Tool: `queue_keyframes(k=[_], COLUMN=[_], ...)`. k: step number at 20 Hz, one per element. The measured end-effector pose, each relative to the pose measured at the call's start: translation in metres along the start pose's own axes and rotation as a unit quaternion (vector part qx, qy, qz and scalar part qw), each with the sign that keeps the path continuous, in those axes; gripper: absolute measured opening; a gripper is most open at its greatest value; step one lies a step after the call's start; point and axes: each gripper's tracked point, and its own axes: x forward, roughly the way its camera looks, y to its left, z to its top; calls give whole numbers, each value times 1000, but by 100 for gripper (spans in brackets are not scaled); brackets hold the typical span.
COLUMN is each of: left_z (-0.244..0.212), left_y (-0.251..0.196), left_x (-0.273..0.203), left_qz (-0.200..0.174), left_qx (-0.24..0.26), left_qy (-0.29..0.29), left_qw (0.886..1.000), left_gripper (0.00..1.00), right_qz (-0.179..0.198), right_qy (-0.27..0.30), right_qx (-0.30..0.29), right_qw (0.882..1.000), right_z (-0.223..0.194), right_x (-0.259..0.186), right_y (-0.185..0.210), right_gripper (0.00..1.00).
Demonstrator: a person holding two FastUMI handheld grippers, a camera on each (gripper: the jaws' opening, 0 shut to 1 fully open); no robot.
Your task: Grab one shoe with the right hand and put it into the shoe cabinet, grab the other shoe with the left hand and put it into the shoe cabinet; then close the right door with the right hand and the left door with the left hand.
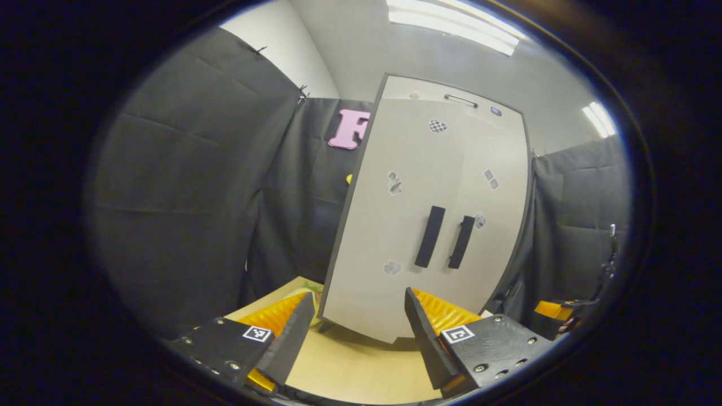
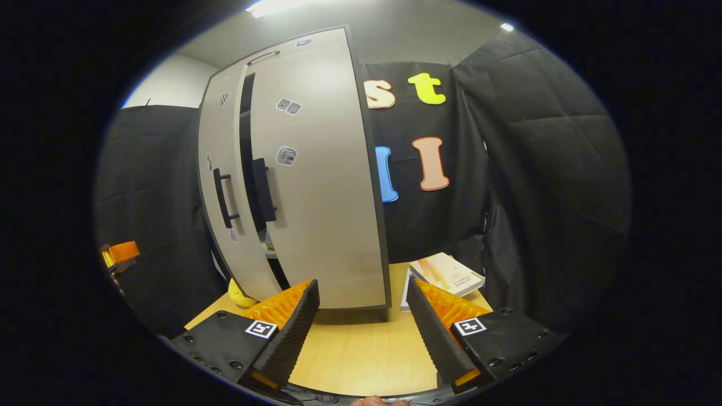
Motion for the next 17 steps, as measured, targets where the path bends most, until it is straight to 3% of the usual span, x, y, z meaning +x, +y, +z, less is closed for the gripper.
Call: queue_keyframes(k=[2,5,6,8,9,10,12,17], left_z=[2,5,5,6,7,11,18,29], left_y=[8,26,28,30,31,33,41,46], left_x=[2,10,9,12,17,22,33,55], left_qz=[-3,8,7,-5,-13,-18,-17,-24], left_qx=[1,8,3,-11,-17,-20,-9,33], left_qy=[-5,-11,-14,-21,-27,-35,-50,-71], left_qw=[1000,1000,1000,1000,999,999,999,997], left_gripper=[88,93,87,97,88,88,92,92], right_qz=[6,-11,-10,-5,-14,-26,-42,-69], right_qy=[-27,-44,-42,-29,-31,-35,-36,-67], right_qx=[-1,-16,-12,-7,-9,-11,-6,16], right_qw=[1000,999,999,1000,999,999,998,995], right_z=[20,26,24,19,21,25,26,47], right_x=[2,5,7,10,7,6,8,10], right_y=[11,10,13,20,16,12,11,20], right_gripper=[98,98,98,98,98,98,98,98])
